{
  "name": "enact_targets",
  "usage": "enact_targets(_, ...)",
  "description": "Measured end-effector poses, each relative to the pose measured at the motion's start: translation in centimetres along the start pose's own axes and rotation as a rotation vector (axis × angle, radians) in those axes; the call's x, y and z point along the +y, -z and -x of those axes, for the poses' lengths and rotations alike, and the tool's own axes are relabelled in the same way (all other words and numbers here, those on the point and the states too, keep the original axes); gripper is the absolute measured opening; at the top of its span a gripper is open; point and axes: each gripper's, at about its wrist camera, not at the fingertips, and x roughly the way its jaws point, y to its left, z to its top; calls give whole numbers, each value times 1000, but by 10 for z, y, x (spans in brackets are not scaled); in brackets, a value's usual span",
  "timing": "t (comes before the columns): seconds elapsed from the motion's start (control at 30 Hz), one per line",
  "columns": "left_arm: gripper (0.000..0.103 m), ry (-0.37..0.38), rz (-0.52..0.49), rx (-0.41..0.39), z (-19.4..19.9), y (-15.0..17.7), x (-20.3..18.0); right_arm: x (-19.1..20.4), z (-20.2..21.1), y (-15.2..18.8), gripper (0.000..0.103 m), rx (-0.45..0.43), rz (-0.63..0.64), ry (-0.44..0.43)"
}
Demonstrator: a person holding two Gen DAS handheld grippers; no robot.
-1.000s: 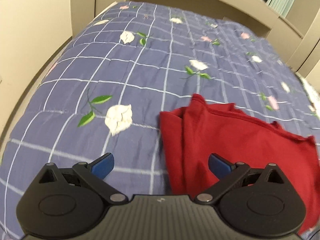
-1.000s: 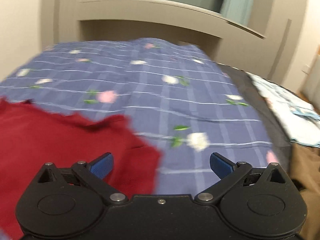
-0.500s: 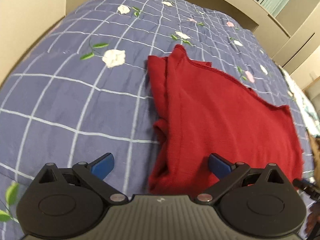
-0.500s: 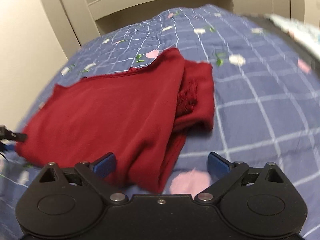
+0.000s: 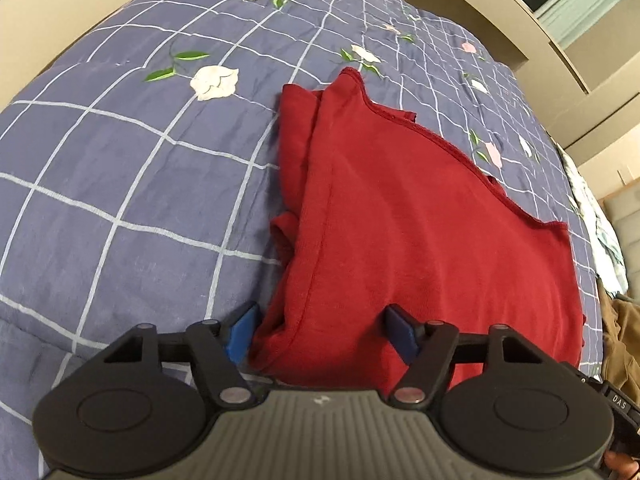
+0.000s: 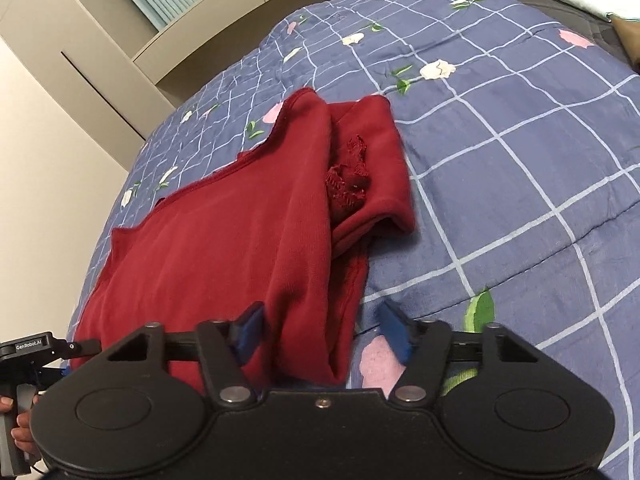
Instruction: Fold small clothes
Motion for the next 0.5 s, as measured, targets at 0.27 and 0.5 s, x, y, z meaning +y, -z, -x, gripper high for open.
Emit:
enact_targets(0.27, 35, 13, 13, 5, 1, 1, -6, 8, 0, -1, 18, 9, 11, -29)
enact_targets(0.5, 18, 1, -48, -4, 7, 0, -18, 14, 5, -5, 13, 5, 50, -29)
